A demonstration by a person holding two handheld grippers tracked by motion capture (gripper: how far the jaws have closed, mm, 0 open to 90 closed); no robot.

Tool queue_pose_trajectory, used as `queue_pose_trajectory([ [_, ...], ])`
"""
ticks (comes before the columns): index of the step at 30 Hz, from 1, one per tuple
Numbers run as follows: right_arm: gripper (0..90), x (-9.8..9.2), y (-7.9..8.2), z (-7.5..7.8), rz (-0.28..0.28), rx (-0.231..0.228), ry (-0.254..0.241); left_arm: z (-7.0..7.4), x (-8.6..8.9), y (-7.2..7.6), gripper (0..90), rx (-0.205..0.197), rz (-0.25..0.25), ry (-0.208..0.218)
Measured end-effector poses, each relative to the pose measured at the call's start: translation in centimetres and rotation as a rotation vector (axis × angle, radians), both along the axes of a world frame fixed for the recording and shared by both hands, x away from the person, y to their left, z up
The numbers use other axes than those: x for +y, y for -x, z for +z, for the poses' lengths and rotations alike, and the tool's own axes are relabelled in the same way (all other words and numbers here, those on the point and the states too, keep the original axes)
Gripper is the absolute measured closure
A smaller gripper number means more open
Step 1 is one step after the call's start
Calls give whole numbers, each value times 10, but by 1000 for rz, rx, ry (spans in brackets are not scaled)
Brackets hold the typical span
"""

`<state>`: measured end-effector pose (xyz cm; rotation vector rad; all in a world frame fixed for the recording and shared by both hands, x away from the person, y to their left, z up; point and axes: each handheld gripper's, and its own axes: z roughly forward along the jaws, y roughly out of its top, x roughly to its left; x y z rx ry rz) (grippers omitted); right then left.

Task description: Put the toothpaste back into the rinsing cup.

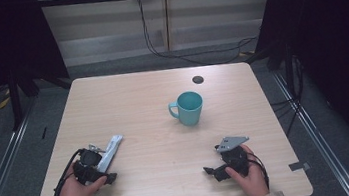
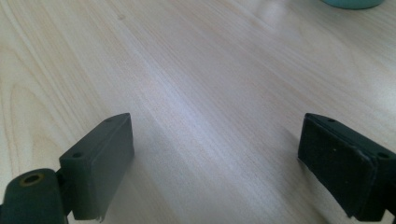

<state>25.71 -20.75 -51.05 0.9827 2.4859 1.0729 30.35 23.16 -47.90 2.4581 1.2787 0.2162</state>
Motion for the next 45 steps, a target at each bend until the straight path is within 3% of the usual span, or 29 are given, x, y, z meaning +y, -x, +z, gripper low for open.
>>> queue_pose_trajectory([
  [2, 98, 0, 0, 0, 0, 0, 1, 1, 0, -4, 167, 25, 5, 7],
  [7, 98, 0, 0, 0, -1, 2, 0, 4, -3, -11, 218, 60, 5, -30],
  [13, 98, 0, 0, 0, -1, 2, 0, 6, -4, -17, 259, 71, -24, -63],
  [16, 98, 0, 0, 0, -2, 2, 0, 7, -5, -19, 292, 84, -8, -63],
  [24, 98, 0, 0, 0, -1, 1, 0, 12, -9, -27, 534, 132, 31, -87],
  [28, 98, 0, 0, 0, -1, 1, 1, 13, -11, -32, 554, 161, 39, -116],
  [34, 98, 0, 0, 0, -1, 0, 0, 14, -13, -35, 578, 184, 38, -127],
  [37, 98, 0, 0, 0, -2, 1, 0, 14, -13, -34, 600, 184, 47, -124],
  [40, 98, 0, 0, 0, 0, 0, -1, 16, -12, -33, 717, 174, 54, -94],
  [45, 98, 0, 0, 0, 0, 0, 0, 17, -10, -31, 741, 158, 62, -66],
])
